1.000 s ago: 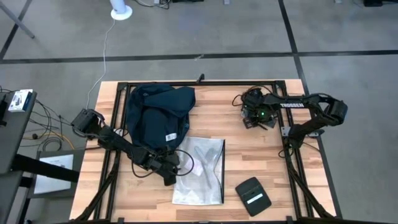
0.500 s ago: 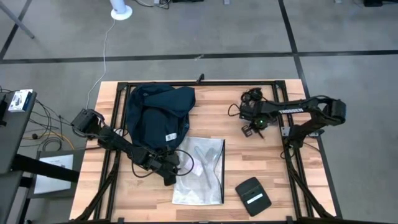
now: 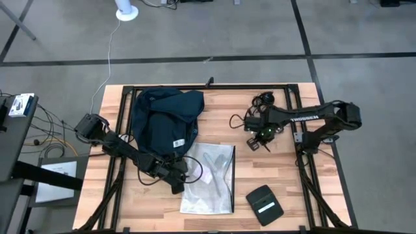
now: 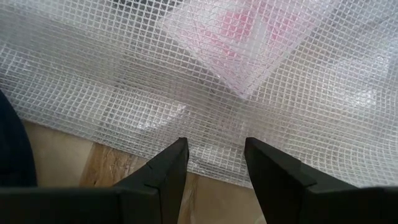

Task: Unpack backpack
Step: Put the black ballpen into the white zip lock bag

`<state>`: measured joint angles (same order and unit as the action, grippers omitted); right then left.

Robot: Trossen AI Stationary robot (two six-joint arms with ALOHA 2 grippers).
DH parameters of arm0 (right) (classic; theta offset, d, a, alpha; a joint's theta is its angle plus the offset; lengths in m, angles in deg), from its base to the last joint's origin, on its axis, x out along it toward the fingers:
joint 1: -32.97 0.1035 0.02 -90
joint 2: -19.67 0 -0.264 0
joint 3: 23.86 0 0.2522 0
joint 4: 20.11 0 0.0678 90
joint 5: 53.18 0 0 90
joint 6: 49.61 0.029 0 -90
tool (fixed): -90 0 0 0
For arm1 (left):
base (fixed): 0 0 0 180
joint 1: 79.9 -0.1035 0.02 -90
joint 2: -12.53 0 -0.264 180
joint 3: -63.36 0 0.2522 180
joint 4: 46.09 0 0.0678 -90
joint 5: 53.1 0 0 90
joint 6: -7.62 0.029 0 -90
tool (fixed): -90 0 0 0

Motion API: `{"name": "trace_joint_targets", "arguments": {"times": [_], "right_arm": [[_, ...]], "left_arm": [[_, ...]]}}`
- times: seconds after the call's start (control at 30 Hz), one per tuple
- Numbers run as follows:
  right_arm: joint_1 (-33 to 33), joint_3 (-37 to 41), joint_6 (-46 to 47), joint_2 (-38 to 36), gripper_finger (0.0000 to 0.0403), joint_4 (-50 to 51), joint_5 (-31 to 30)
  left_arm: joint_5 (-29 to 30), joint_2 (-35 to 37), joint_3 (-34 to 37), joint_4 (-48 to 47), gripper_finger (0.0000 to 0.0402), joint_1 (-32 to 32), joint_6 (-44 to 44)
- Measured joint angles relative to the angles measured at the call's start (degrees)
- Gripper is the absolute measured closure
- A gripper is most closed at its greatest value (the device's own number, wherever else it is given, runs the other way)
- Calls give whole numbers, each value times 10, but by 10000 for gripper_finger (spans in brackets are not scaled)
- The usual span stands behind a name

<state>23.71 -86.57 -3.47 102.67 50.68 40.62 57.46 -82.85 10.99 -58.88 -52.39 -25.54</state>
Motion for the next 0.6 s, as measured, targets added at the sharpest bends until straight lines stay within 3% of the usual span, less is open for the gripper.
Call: {"name": "trace_joint_targets", "arguments": {"times": [0.23,0.43,0.6], "right_arm": [[138,-10,75,0,400,-9,129],[244,-10,171,1,401,-122,160],[277,-11,202,26,401,-258,154]], "left_arm": [[-1,2,0,-1,250,0,-5],[-3,2,0,-1,250,-5,6],[-4,3,0,0,250,-9,12]]}}
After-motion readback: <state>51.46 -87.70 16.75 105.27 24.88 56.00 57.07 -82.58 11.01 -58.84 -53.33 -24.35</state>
